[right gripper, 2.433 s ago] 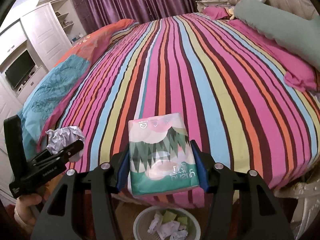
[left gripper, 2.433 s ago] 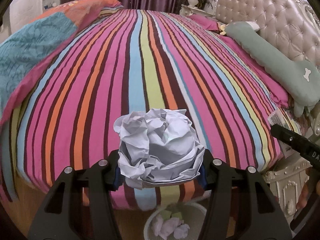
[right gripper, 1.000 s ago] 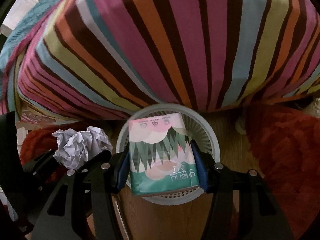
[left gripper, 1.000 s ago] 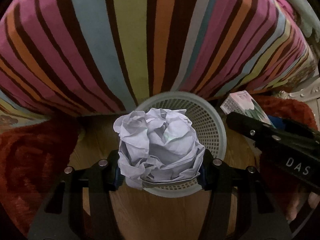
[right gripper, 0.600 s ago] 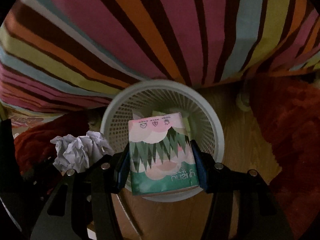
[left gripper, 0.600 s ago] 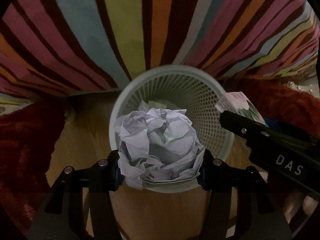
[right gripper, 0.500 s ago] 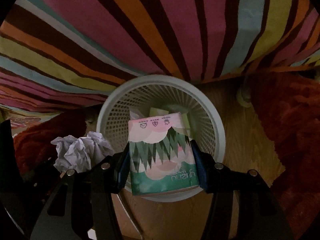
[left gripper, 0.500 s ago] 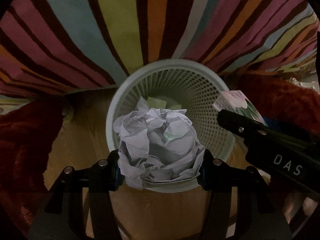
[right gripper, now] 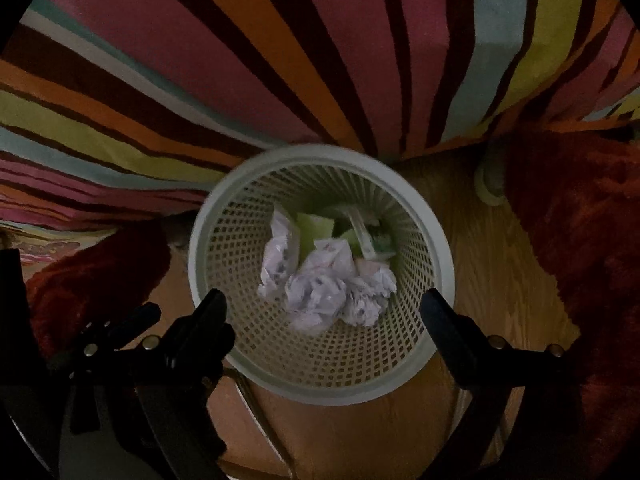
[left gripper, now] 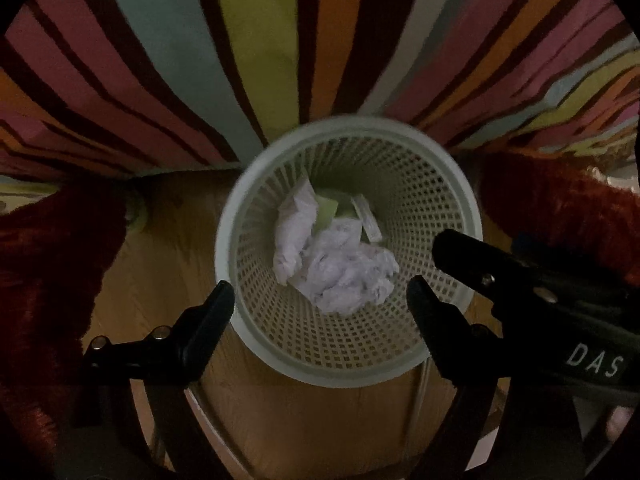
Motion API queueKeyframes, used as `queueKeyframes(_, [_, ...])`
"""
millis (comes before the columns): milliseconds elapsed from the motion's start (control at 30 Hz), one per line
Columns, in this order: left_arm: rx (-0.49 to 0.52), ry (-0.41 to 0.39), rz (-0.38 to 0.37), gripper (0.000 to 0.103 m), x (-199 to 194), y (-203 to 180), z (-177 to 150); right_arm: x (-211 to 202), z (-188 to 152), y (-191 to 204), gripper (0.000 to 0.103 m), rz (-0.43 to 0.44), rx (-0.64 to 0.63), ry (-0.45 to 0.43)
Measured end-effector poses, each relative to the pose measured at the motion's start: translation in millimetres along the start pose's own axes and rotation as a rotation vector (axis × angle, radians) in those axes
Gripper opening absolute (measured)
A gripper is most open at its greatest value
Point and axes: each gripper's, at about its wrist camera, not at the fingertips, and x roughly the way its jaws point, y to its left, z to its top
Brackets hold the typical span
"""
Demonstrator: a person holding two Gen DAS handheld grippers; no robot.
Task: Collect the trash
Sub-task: 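Lift both tools from the wastebasket back toward the bed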
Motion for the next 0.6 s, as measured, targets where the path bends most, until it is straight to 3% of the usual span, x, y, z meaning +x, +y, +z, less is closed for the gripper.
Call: queueKeyframes(600, [0.02,-0.328,0.061,0.086,-107,4,2,-122,-2,21,0.095,0.015,-0.116,-0.36])
